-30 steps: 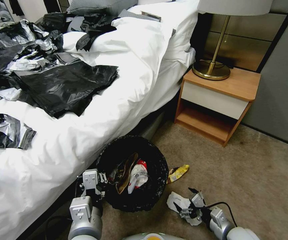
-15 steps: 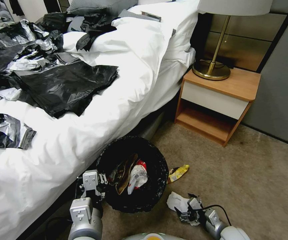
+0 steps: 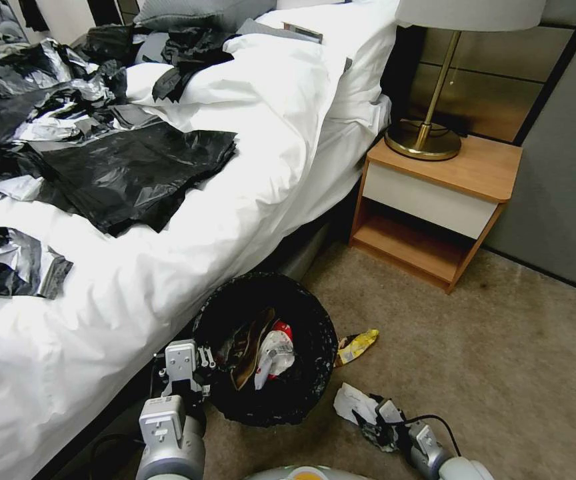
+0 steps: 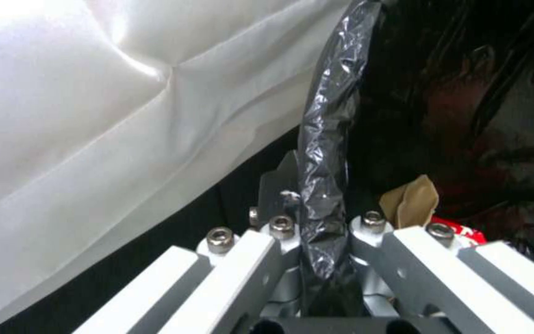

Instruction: Pick up the trash bin, then pick up the garbage from the floor and place it into the trash bin.

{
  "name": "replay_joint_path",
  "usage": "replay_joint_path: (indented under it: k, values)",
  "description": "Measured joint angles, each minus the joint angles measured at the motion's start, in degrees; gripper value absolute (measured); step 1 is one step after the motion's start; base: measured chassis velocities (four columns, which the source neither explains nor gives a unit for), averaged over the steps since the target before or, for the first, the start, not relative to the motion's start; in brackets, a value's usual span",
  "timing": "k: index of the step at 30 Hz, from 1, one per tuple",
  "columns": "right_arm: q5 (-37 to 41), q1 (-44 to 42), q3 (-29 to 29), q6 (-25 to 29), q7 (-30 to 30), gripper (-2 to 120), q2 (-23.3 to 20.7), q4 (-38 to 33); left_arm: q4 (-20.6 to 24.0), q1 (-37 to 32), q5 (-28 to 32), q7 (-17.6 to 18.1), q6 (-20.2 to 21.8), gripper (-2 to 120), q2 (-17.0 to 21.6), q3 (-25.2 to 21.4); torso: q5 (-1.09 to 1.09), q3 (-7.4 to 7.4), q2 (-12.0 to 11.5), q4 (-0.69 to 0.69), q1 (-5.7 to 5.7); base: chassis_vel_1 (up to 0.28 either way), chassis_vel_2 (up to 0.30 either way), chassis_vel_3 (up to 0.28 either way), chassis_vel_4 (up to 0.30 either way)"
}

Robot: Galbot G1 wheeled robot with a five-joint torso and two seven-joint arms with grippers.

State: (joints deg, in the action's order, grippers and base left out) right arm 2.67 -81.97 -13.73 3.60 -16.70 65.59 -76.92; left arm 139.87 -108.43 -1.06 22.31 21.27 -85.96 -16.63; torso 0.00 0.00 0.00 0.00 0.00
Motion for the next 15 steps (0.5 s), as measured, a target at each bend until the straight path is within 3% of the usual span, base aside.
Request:
replay_joint_path:
  k: [9,15]
  values:
    - [0.2,-0.4,-0.4,0.9,0.4,9,-0.3,-0.5,0.0,0.1,0.0,0.0,0.0,0,0.0,0.1,0.00,0.00,0.0,0.00,0.00,0.000,0.000,0.000,0.000]
    - [0.5,-0.6,-0.8,1.6,0.5,0,-0.3,-1.0,0.0,0.1,0.0,0.0,0.0,0,0.0,0.1,0.00,0.00,0.0,0.00,0.00,0.000,0.000,0.000,0.000]
